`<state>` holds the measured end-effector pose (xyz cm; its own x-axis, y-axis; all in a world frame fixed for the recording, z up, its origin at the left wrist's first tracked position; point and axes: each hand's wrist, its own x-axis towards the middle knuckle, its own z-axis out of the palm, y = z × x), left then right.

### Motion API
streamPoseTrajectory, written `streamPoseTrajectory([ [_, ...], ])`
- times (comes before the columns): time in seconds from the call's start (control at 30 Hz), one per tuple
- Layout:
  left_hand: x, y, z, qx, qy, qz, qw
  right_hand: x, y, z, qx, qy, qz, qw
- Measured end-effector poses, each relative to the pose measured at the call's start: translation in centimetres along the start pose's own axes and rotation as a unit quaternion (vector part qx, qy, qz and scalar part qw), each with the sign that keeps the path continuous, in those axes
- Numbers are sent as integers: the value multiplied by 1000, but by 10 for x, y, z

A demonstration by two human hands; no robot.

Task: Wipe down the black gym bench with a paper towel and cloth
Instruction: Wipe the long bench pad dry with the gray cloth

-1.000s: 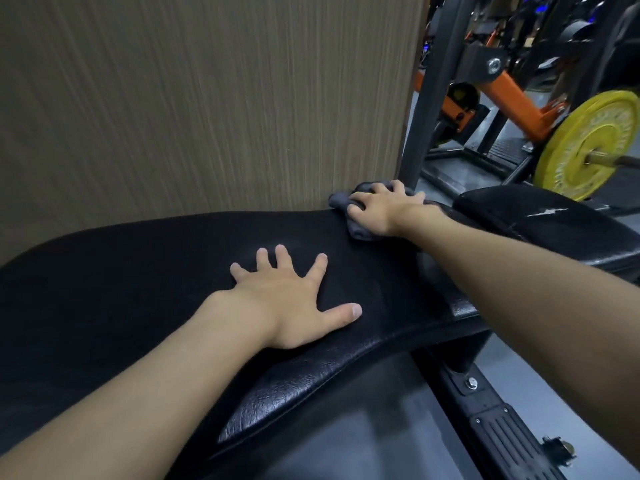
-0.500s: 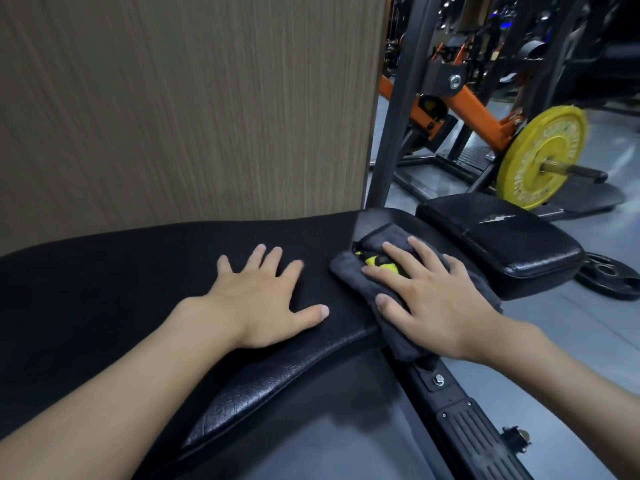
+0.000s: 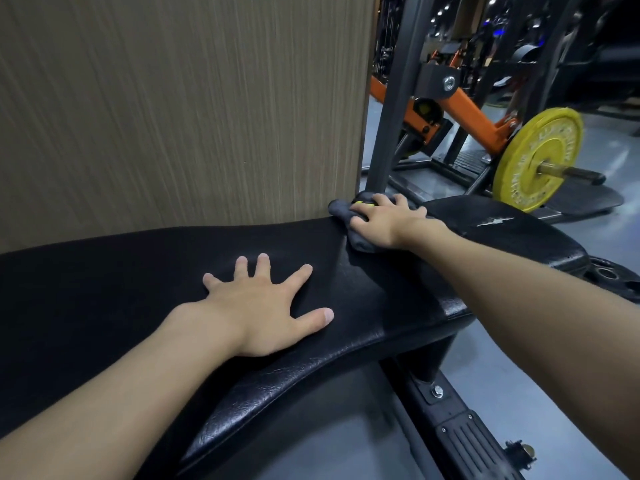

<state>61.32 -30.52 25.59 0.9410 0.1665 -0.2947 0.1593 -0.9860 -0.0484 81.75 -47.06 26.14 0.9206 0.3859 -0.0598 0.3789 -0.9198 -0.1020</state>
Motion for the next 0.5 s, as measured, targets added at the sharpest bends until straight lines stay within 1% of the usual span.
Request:
streamPoseTrajectory([
  [0.13,-1,-1,1,-6,-1,-1,1000,-25,12,7,-3,19,3,1000],
  [0.33,-3,-1,1,-20,9,9,1000,-99,39,18,-22,57,37,997],
  [0.43,-7,-4,2,-29,27,23,999,-130,44,23,-33,79,36,996],
  [0.5,-11,-13,3,-43,56,41,997,-137,43,24,-27,96,40,994],
])
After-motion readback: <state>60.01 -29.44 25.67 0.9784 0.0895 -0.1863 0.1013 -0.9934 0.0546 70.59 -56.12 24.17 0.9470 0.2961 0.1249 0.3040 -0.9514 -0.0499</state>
